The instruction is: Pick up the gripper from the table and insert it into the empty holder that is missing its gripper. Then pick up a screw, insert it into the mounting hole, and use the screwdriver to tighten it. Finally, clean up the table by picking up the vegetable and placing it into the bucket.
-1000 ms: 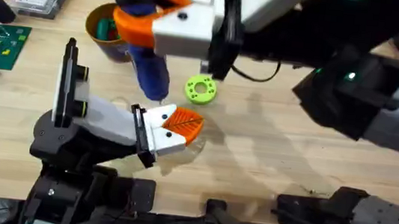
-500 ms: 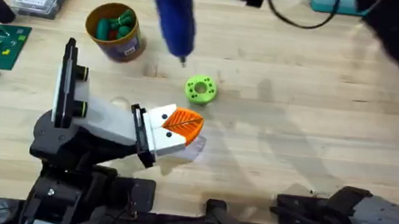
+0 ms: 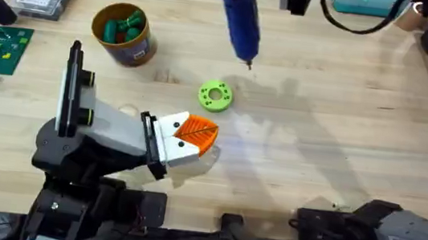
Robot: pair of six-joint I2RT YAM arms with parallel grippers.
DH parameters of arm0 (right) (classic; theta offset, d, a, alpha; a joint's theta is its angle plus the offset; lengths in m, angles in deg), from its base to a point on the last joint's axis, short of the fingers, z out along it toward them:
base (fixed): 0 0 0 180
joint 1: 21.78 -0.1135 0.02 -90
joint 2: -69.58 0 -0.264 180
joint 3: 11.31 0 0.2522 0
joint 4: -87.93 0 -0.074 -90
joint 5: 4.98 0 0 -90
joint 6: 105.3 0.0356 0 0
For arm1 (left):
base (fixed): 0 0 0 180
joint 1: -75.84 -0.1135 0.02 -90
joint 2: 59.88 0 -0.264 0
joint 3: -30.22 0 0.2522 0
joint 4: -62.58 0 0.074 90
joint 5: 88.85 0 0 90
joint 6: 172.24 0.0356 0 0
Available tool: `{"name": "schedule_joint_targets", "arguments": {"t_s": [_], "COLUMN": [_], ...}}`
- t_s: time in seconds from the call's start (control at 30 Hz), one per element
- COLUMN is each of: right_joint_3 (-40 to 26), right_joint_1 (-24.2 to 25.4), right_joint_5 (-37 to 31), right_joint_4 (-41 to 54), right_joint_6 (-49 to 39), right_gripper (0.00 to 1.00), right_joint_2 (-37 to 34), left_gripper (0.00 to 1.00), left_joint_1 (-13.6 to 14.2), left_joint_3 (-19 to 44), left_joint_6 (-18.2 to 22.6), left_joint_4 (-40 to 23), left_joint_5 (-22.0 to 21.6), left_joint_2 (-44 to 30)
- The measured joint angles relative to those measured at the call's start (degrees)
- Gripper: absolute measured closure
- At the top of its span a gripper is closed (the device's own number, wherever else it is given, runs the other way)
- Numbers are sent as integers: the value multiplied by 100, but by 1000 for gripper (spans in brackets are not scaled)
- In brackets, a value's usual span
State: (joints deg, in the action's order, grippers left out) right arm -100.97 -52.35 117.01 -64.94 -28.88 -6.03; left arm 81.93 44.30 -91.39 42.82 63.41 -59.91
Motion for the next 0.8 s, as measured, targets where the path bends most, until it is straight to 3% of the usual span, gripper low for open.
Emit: {"name": "schedule_joint_targets", "arguments": {"t_s": [0.17,0.2,0.33,0.8], "right_joint_3": [0,-3,-7,-14], "right_joint_1": [7,7,7,84], "right_joint_5": [-872,-1409,-1975,-3618], "right_joint_4": [543,734,868,520], "right_joint_6": [-732,-1199,-1945,-4909], "right_gripper": [972,972,972,972], "right_joint_2": [-5,-59,-341,-2481], "left_gripper": [996,996,996,996], "left_joint_1": [0,0,0,0], "left_joint_3": [0,0,0,2], "left_joint_6": [11,11,11,11], "left_joint_4": [2,2,2,2], "left_joint_5": [0,-2,-5,-11], "left_joint_2": [0,0,-2,-2]}}
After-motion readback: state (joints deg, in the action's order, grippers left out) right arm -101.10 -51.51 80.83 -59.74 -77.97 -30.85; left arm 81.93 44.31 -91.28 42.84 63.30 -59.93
